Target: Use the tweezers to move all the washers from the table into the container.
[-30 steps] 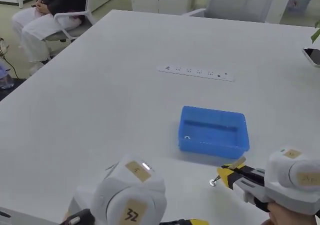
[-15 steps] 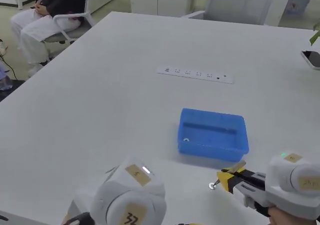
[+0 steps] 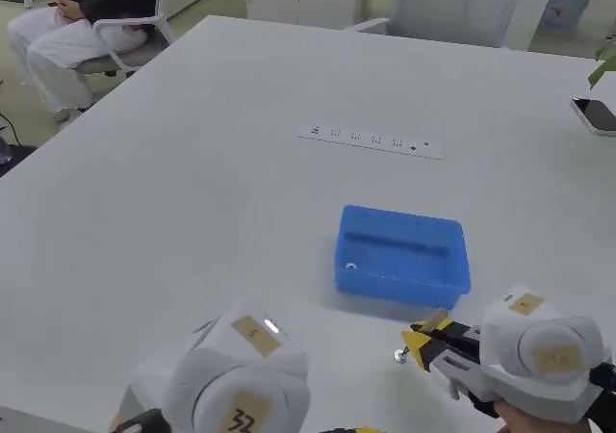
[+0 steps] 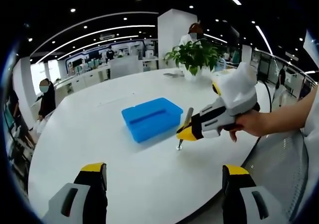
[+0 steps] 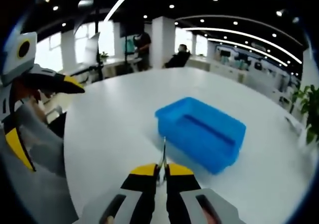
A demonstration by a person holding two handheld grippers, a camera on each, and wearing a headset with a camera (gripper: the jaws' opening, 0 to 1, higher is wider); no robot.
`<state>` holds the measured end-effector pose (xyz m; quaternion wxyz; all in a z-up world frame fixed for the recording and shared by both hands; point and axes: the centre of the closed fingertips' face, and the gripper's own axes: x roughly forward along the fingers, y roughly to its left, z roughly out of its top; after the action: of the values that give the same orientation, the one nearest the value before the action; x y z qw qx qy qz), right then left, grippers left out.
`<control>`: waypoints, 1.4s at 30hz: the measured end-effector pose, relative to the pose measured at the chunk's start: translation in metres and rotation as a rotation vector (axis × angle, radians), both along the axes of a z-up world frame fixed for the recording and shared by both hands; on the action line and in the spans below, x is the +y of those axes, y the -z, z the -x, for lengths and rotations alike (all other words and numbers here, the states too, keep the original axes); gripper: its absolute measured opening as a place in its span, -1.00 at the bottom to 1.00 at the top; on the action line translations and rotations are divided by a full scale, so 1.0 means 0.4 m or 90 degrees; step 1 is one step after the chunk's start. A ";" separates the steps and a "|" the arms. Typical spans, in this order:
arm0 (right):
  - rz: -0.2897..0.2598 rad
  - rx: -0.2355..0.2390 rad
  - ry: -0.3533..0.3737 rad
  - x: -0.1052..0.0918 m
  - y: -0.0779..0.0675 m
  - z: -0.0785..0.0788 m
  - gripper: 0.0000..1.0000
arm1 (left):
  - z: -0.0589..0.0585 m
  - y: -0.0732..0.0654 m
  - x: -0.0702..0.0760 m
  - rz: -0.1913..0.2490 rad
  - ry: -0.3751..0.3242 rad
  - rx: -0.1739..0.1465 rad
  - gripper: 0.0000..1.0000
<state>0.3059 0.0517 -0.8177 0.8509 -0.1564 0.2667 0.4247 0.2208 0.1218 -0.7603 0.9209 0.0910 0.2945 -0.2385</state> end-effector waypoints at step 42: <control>-0.094 -0.034 0.074 -0.020 -0.184 -0.211 -0.95 | -0.019 -0.018 0.022 -0.008 0.000 -0.013 0.81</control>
<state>0.3902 0.0438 -0.7443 0.8901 -0.0884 0.2207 0.3889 0.2286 0.1307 -0.7532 0.9233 0.0995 0.2866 -0.2354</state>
